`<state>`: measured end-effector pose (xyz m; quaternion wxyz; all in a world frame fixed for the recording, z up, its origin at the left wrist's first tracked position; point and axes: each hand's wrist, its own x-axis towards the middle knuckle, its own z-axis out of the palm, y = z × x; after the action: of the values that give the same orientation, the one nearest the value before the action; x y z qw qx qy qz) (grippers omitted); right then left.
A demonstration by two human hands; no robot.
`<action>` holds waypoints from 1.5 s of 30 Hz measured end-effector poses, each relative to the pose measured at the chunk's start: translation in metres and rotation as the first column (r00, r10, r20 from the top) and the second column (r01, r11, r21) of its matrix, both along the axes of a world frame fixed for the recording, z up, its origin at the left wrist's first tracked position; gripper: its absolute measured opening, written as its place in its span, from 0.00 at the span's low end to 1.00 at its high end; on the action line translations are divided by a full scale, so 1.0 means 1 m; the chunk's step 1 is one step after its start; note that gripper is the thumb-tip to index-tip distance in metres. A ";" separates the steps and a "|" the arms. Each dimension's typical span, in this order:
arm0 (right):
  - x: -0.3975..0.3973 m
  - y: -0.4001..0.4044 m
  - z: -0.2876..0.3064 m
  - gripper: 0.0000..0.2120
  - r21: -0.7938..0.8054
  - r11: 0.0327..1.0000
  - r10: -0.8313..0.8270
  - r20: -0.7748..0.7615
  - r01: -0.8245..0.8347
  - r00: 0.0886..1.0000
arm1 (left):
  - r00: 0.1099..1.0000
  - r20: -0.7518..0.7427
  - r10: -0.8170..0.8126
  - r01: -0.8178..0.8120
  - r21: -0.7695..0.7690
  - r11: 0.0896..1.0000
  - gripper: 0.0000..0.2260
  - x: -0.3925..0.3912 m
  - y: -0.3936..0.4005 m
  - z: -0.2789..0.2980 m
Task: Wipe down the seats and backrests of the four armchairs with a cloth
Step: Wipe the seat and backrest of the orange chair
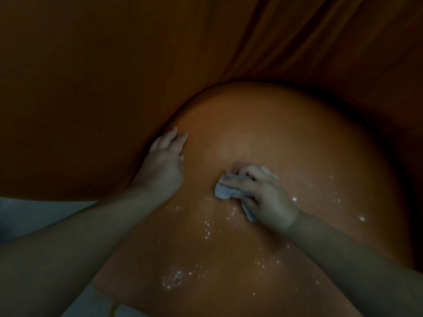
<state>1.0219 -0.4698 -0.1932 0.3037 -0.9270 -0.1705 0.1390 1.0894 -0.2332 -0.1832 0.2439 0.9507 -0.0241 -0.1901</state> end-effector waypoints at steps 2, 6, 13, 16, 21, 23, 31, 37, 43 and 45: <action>0.018 -0.016 0.002 0.24 -0.007 0.983 -0.184 0.056 0.185 0.981 | 0.995 0.018 -0.103 0.102 0.022 0.995 0.23 0.002 -0.013 0.001; 0.061 -0.044 -0.003 0.20 -0.111 0.920 -0.355 0.172 0.376 0.919 | 0.969 0.019 -0.245 0.244 0.046 0.969 0.24 0.010 -0.037 -0.003; -0.030 -0.057 0.000 0.22 0.010 0.988 -0.151 -0.020 0.151 0.988 | 0.933 0.014 -0.361 0.357 0.116 0.927 0.27 0.012 -0.071 0.001; -0.005 -0.087 0.002 0.24 0.006 0.959 -0.284 0.064 0.284 0.957 | 0.915 0.018 -0.404 0.399 0.122 0.909 0.28 0.015 -0.085 0.004; 0.017 -0.111 -0.003 0.21 -0.080 0.914 -0.381 0.162 0.397 0.910 | 0.917 0.016 -0.400 0.395 0.121 0.911 0.28 0.023 -0.106 0.001; -0.017 -0.100 -0.007 0.24 -0.061 0.933 -0.344 0.135 0.354 0.929 | 0.918 0.002 -0.397 0.393 0.142 0.909 0.28 0.023 -0.112 0.001; -0.011 -0.122 0.000 0.26 0.016 0.917 -0.396 0.155 0.399 0.905 | 0.895 0.003 -0.447 0.441 0.155 0.884 0.29 0.014 -0.124 0.005; -0.043 -0.120 -0.006 0.25 -0.037 0.910 -0.404 0.143 0.412 0.904 | 0.867 0.023 -0.499 0.487 0.182 0.854 0.28 0.014 -0.132 0.005; -0.067 -0.127 0.005 0.25 0.038 0.935 -0.353 0.068 0.351 0.933 | 0.837 0.040 -0.546 0.527 0.206 0.824 0.28 0.007 -0.144 0.014; -0.039 -0.143 0.006 0.23 -0.001 0.892 -0.449 0.124 0.452 0.885 | 0.827 0.047 -0.560 0.540 0.206 0.816 0.28 0.003 -0.150 0.015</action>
<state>0.9826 -0.6131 -0.1872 0.3030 -0.9524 0.0335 0.0112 1.0928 -0.3828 -0.1682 0.0880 0.9300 -0.2931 -0.2034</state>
